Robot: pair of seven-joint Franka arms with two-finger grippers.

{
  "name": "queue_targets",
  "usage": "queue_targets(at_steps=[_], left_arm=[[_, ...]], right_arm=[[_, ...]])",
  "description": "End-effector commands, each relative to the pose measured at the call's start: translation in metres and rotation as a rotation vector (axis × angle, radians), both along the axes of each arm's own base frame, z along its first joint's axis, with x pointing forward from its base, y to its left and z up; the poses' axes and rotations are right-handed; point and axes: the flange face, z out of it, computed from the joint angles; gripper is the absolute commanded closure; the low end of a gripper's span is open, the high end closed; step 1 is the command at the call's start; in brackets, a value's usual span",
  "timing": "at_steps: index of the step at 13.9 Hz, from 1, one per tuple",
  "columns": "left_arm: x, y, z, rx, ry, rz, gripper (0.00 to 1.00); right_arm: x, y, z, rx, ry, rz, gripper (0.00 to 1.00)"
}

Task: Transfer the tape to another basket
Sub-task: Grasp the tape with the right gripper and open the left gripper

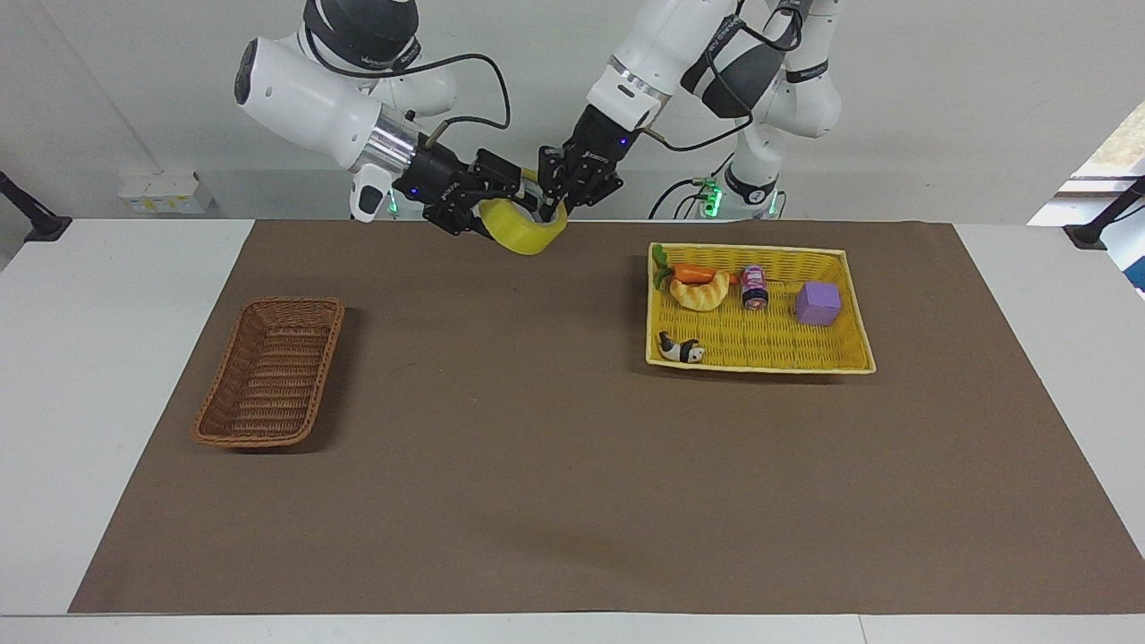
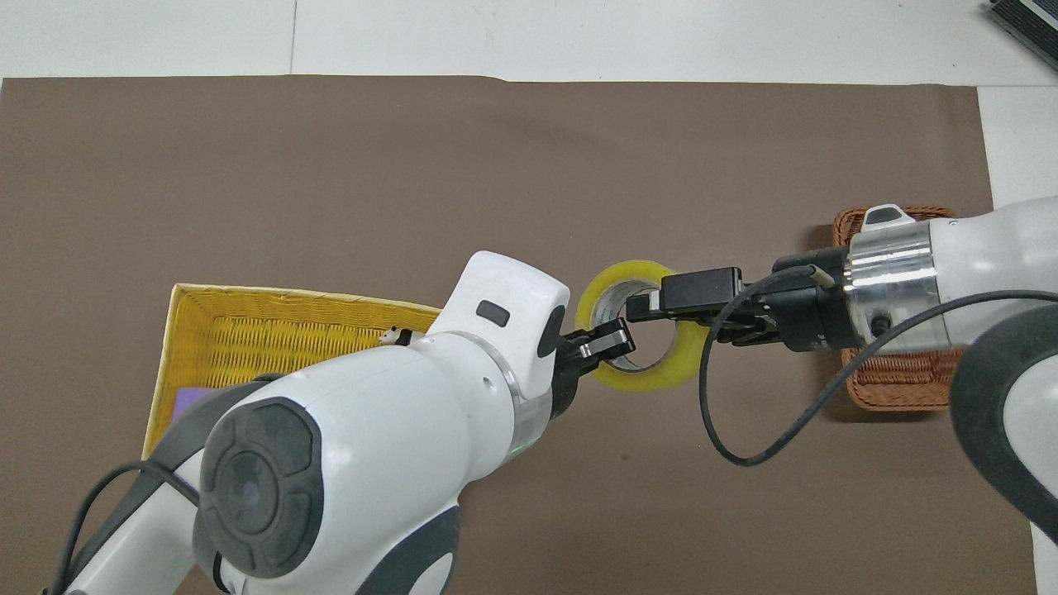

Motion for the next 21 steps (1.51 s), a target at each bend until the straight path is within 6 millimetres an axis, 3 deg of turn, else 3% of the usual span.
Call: queue_targets(at_steps=[1,2,5,6,7,8,11,13,15,18,21], left_arm=[[0.005,-0.006,0.013,-0.048,-0.012,0.026,1.0],[0.005,-0.006,0.013,-0.047,-0.01,0.026,1.0],[0.003,-0.008,0.012,-0.05,0.002,0.037,1.0],[0.004,-0.007,0.011,-0.041,-0.01,0.027,0.76],[0.006,-0.007,0.012,-0.042,-0.025,0.026,0.2],[0.007,-0.005,0.015,-0.068,-0.026,0.055,0.0],[0.003,0.004,0.032,-0.113,0.014,0.147,0.0],[0.01,0.015,0.035,-0.113,0.018,0.169,0.0],[0.028,0.04,0.024,-0.043,0.051,0.183,0.0],[0.058,0.089,0.01,0.102,0.048,0.127,0.0],[0.087,0.151,-0.005,0.197,0.061,0.039,0.0]], right_arm=[[-0.01,-0.009,-0.007,-0.024,0.024,0.031,0.89],[-0.01,-0.009,-0.007,-0.035,0.039,0.016,0.97],[-0.007,-0.009,-0.007,-0.085,0.032,0.022,1.0],[-0.006,-0.01,-0.007,-0.088,0.031,0.021,1.0],[-0.006,-0.01,-0.007,-0.089,0.03,0.022,1.0],[-0.007,-0.01,-0.007,-0.091,0.031,0.023,1.0],[-0.007,-0.01,-0.007,-0.091,0.031,0.023,1.0],[-0.006,-0.011,-0.007,-0.091,0.033,0.021,1.0],[-0.004,-0.016,-0.006,-0.089,0.029,0.02,1.0],[0.001,-0.058,0.0,-0.076,0.032,0.023,1.0],[0.0,-0.135,-0.004,-0.055,0.017,0.008,1.0]])
